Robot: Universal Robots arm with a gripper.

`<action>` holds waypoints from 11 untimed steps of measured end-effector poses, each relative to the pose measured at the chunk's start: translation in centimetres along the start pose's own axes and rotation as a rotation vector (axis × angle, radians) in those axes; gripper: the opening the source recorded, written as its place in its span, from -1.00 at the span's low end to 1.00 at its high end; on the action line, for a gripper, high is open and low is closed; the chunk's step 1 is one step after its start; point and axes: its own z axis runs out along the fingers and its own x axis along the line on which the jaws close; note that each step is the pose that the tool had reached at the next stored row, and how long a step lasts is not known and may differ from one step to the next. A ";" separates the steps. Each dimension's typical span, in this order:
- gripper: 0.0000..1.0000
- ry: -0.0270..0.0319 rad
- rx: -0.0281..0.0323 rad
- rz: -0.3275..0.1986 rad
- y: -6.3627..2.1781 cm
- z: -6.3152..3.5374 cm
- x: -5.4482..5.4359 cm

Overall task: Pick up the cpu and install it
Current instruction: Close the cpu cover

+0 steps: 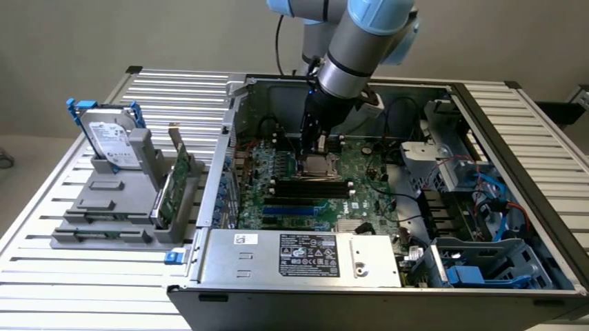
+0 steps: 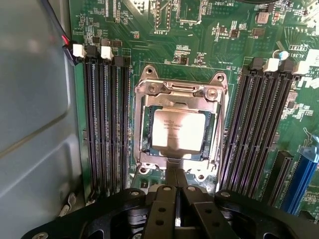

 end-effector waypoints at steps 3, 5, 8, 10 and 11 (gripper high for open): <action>-0.79 0.0037 0.0005 -0.001 0.02 0.15 0.0; -0.79 0.0071 0.0019 -0.002 0.06 0.25 0.0; -0.79 0.0114 0.0030 -0.003 0.11 0.43 0.0; -0.79 0.0132 0.0047 -0.003 0.12 0.54 0.0; -0.79 0.0136 0.0061 -0.003 0.13 0.59 0.0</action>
